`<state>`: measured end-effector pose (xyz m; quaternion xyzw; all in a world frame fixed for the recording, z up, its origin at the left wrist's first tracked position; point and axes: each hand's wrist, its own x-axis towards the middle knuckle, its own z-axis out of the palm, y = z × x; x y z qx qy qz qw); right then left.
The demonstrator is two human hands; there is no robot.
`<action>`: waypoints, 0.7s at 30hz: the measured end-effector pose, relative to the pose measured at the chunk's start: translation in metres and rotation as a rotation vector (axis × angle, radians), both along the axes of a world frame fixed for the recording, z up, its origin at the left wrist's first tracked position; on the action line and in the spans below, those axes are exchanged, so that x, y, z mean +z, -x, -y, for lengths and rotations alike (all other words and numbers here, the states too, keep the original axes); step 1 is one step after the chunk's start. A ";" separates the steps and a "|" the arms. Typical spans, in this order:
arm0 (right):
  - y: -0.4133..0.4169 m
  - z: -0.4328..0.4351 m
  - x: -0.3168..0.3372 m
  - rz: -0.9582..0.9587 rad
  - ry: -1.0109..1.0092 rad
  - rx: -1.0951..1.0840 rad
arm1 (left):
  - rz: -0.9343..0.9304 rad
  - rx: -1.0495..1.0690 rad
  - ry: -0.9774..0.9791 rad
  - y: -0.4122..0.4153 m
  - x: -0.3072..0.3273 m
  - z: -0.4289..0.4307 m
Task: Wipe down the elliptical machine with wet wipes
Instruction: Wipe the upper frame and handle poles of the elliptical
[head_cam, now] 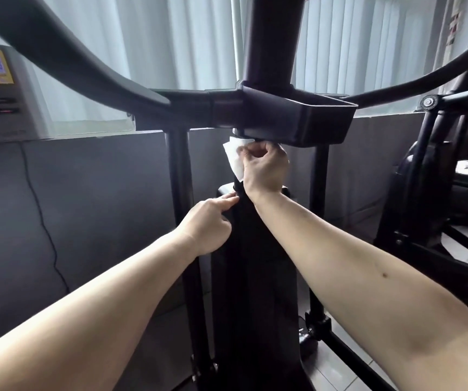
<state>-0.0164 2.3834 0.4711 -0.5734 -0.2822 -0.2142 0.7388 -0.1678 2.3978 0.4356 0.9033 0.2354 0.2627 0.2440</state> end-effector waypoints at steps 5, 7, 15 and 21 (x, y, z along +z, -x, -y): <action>-0.001 0.007 -0.037 0.036 0.304 0.011 | -0.029 0.033 -0.083 -0.003 -0.006 -0.004; -0.008 0.017 -0.038 0.042 0.360 0.044 | -0.043 0.033 -0.098 -0.003 -0.006 -0.004; -0.048 0.031 0.000 -0.169 -0.007 0.142 | -0.037 0.019 -0.143 -0.004 -0.008 -0.006; -0.052 0.033 -0.024 -0.237 0.101 0.166 | -0.022 0.033 -0.161 -0.006 -0.011 -0.007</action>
